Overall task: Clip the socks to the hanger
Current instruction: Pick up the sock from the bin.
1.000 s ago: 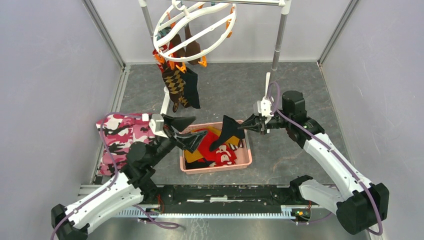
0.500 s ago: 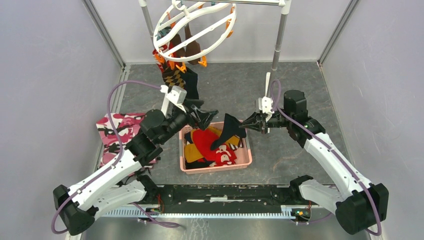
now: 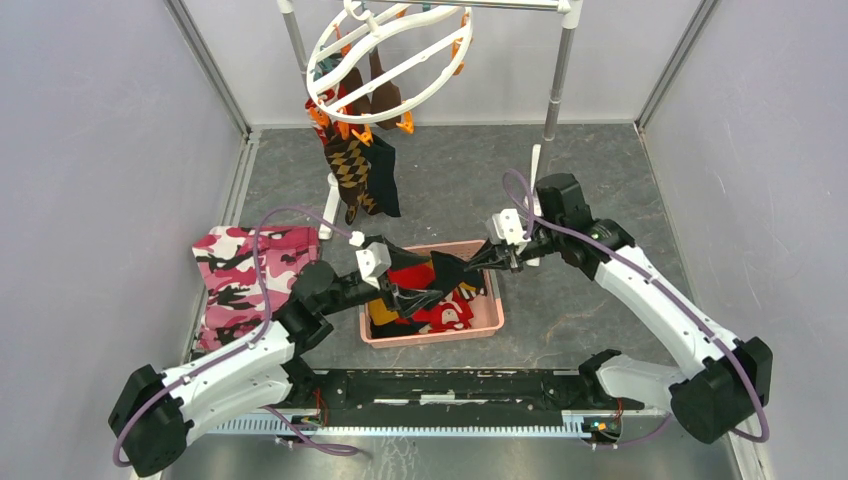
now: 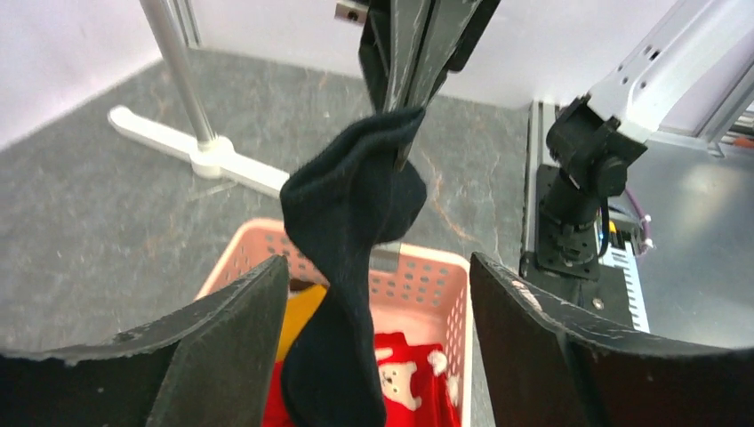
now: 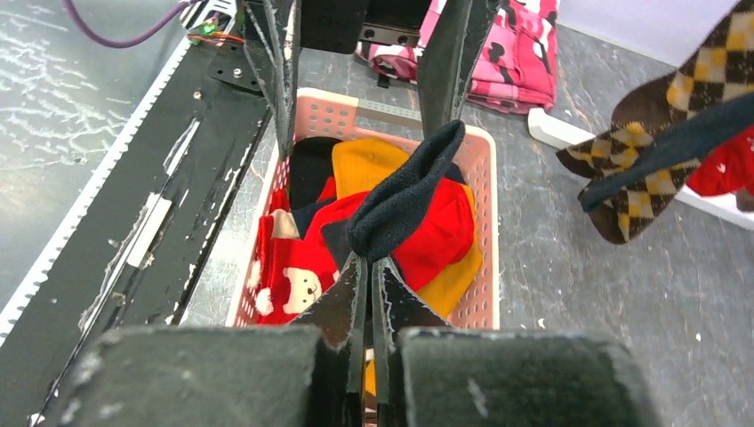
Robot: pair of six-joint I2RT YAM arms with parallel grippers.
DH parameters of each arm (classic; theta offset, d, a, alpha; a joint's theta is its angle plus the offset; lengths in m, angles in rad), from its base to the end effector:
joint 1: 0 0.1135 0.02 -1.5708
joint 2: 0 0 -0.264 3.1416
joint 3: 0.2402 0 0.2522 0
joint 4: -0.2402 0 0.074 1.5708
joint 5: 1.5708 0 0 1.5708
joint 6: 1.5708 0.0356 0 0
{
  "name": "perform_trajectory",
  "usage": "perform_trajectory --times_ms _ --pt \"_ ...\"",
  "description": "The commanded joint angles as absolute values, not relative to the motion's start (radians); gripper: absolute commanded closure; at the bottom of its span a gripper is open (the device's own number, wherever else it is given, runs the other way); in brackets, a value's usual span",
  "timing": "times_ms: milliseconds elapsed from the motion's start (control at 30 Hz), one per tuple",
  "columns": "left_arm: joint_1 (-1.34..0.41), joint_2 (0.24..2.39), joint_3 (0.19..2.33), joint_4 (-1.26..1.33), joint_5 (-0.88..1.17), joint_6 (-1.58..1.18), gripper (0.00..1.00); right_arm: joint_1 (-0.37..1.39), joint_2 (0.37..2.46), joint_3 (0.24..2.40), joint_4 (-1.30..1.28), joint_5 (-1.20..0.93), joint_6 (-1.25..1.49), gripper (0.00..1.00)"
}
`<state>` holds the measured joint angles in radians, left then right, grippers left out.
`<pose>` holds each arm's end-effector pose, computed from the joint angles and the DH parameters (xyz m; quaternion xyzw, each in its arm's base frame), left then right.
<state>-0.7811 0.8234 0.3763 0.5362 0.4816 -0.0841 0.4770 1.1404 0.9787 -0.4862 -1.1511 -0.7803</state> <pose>0.1251 -0.1472 0.2647 0.3892 0.5559 -0.4466 0.5831 0.1910 0.1353 0.3198 -0.6377 0.4650 0.4253 0.4429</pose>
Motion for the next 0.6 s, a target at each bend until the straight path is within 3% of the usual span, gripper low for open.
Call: perform_trajectory --times_ms 0,300,567 --pt "-0.781 0.808 0.314 0.797 0.507 -0.111 0.23 0.502 1.198 1.107 -0.629 -1.196 -0.927 1.0" --pt "-0.781 0.909 0.16 1.238 0.375 -0.274 0.42 0.506 1.294 1.211 -0.693 -1.232 -0.957 1.0" --pt "-0.781 1.011 0.19 1.355 0.36 -0.288 0.44 0.513 1.317 1.218 -0.689 -1.224 -0.959 0.99"
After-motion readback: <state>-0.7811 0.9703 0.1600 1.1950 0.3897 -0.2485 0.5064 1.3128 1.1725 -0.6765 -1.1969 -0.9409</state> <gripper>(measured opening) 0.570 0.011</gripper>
